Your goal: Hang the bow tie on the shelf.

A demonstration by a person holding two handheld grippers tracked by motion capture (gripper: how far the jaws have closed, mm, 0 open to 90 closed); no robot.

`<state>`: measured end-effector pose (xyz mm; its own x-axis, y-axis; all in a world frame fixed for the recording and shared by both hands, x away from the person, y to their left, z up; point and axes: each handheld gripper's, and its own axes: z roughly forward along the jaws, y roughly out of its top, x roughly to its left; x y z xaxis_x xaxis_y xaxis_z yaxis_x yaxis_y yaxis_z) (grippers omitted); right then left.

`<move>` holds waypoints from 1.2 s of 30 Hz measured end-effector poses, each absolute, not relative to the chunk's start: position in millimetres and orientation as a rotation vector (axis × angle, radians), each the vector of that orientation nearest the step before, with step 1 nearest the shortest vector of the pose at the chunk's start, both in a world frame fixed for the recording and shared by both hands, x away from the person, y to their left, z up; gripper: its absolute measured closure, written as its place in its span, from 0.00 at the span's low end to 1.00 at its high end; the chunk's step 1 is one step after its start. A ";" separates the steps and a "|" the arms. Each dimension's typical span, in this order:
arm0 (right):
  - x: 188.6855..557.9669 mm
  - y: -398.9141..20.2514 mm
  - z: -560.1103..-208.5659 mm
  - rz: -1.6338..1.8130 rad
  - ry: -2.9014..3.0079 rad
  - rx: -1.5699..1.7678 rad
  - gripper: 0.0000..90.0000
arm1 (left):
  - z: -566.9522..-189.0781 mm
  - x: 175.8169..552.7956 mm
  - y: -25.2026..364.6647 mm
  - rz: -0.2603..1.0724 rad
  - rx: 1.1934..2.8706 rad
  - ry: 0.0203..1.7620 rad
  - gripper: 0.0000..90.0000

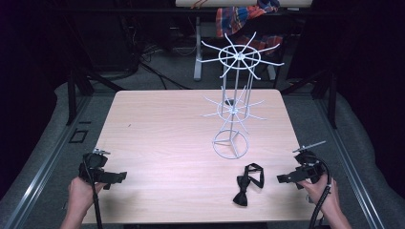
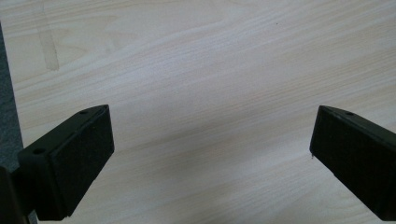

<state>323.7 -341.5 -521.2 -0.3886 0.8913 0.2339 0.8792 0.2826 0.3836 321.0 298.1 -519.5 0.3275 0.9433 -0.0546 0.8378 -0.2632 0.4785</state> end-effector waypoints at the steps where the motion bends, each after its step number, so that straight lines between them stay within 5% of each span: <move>1: 323.6 -341.1 -521.3 0.712 2.497 1.722 0.03 | -519.9 321.3 297.8 0.341 2.175 1.572 0.00; 36: 345.3 -303.0 -518.7 0.603 2.567 1.507 0.01 | -525.1 326.1 293.4 0.326 2.217 1.563 0.00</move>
